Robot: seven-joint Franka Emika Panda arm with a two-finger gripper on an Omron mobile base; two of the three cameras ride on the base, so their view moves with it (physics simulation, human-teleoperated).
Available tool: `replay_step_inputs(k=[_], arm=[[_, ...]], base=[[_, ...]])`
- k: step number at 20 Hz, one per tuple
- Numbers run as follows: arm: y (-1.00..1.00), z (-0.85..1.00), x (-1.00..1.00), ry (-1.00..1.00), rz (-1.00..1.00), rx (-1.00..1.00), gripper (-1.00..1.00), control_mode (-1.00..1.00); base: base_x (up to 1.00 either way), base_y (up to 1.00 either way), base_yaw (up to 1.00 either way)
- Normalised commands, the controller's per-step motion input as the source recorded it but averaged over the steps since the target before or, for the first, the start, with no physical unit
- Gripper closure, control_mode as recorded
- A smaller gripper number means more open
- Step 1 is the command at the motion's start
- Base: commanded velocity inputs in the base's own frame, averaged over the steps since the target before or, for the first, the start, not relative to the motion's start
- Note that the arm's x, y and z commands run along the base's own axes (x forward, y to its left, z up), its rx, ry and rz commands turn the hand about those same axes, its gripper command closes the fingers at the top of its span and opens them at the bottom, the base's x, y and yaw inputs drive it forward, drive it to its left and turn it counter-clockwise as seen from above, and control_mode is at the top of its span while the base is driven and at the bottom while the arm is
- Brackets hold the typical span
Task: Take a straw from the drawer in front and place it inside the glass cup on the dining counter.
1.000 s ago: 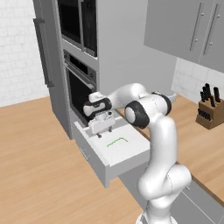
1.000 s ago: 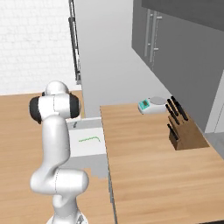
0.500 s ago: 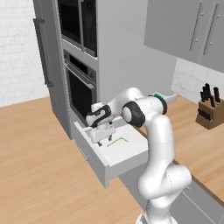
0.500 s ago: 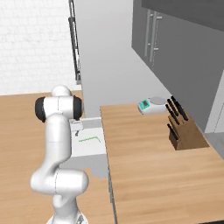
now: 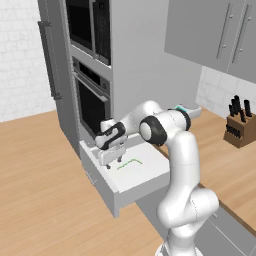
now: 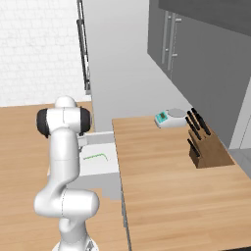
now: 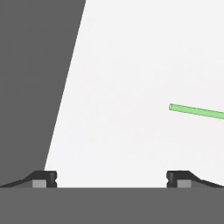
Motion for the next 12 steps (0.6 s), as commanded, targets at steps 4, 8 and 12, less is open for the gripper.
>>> replay_step_inputs(k=[4, 8, 12], arm=[[0.99, -0.09, -0.59, 0.0, 0.0, 0.0, -1.0, -1.0], [0.84, 0.01, -0.62, 0.0, -0.05, 0.0, -1.0, -1.0], [-0.26, 0.3, -0.06, 0.0, -0.19, 0.0, -1.0, -1.0]], base=[[0.0, 0.0, 0.0], [0.0, 0.0, 0.0], [0.0, 0.0, 0.0]])
